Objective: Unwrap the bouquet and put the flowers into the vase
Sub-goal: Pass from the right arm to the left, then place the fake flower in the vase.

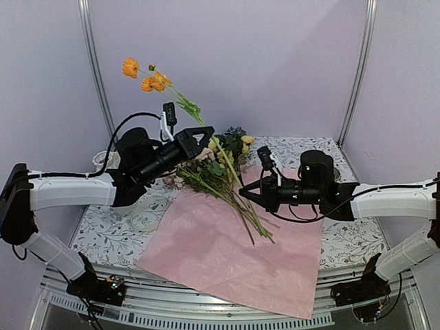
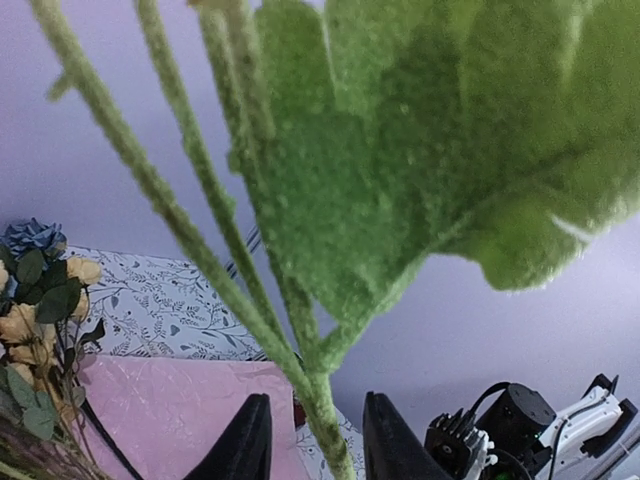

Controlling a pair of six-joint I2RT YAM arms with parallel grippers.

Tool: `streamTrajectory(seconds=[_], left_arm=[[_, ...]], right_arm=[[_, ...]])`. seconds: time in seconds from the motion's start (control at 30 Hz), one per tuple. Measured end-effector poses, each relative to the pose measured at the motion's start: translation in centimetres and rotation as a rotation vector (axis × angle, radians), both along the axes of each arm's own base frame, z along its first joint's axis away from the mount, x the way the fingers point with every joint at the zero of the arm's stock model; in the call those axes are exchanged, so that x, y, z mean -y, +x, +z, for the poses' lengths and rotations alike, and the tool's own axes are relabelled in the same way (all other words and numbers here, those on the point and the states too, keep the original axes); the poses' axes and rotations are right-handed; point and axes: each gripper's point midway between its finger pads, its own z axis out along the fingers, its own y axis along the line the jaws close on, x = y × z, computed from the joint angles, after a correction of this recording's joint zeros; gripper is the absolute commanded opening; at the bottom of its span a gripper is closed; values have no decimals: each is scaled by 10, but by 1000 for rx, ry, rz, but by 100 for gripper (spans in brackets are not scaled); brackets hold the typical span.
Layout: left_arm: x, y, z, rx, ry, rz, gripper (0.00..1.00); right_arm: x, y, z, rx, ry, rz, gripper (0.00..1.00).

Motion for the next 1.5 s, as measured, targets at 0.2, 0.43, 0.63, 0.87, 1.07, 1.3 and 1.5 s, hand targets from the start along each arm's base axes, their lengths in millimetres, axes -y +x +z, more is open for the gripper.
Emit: streamTrajectory(seconds=[0.2,0.43,0.63,0.87,1.07,1.3,1.5], left_arm=[[-1,-3,7,15,-3,-12,0],[-10,-6,12,24,27,9,0],[-29,-13,20,34,103,63,0],[-73,-31,45,63,228,180,0],[-127,-47,80,94,322,346,0],[-213,-73,132,162,408,631,0],[-273,-100,188,264,411,847,0]], right_arm=[[0,0,-2,5,-5,-2,22],[4,-2,-13,11,-8,-17,66],[20,1,-6,60,-4,-93,92],[49,19,31,207,23,-277,99],[71,41,31,287,-39,-439,99],[84,52,22,325,-100,-527,99],[85,56,11,322,-134,-541,99]])
